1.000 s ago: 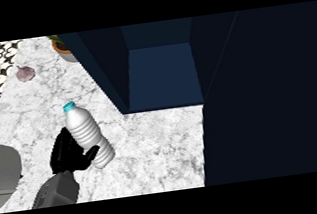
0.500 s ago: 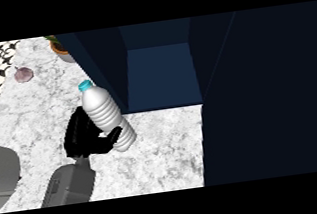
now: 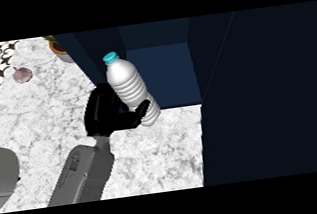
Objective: Pick up the bottled water, place it into the cabinet and close the cabinet
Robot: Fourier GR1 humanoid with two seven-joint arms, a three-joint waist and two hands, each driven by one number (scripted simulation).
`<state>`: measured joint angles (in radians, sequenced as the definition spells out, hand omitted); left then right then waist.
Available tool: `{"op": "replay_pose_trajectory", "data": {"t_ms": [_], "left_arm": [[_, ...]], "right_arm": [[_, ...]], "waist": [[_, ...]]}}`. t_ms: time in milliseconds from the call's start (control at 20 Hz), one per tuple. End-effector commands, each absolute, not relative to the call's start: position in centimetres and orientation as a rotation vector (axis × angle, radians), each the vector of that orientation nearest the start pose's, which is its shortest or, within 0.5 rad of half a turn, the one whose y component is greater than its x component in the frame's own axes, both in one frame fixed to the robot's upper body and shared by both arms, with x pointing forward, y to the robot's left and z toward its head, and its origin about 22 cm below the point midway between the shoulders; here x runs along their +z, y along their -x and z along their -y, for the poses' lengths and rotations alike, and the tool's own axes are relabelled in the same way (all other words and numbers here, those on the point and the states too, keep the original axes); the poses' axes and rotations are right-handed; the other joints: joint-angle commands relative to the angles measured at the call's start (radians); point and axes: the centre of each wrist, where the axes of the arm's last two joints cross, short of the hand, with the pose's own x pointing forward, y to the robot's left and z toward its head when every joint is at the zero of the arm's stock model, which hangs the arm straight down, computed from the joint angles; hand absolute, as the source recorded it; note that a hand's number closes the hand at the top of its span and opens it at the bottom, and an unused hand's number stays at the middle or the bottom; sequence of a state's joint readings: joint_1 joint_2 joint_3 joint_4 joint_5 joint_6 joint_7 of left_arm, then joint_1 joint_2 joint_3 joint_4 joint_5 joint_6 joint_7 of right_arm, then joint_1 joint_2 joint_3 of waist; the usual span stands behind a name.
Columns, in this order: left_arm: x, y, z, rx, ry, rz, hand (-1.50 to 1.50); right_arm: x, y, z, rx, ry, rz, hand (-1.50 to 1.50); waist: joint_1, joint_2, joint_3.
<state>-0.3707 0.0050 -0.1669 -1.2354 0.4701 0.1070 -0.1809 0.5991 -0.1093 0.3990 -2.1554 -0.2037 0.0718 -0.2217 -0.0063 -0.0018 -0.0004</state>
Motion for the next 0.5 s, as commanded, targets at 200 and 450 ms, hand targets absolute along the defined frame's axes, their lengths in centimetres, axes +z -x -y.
{"op": "replay_pose_trajectory", "data": {"t_ms": [200,450], "left_arm": [[5.6,-34.5,-9.8,0.064,0.283,1.737,1.5],[7.8,-36.4,-8.8,0.036,0.199,1.758,1.5]], "right_arm": [[5.6,-10.2,20.7,-0.04,-0.409,1.787,-1.5],[4.5,-11.8,20.1,-0.062,-0.407,1.772,-1.5]], "waist": [[-0.022,0.003,0.0],[-0.031,0.01,0.001]]}}
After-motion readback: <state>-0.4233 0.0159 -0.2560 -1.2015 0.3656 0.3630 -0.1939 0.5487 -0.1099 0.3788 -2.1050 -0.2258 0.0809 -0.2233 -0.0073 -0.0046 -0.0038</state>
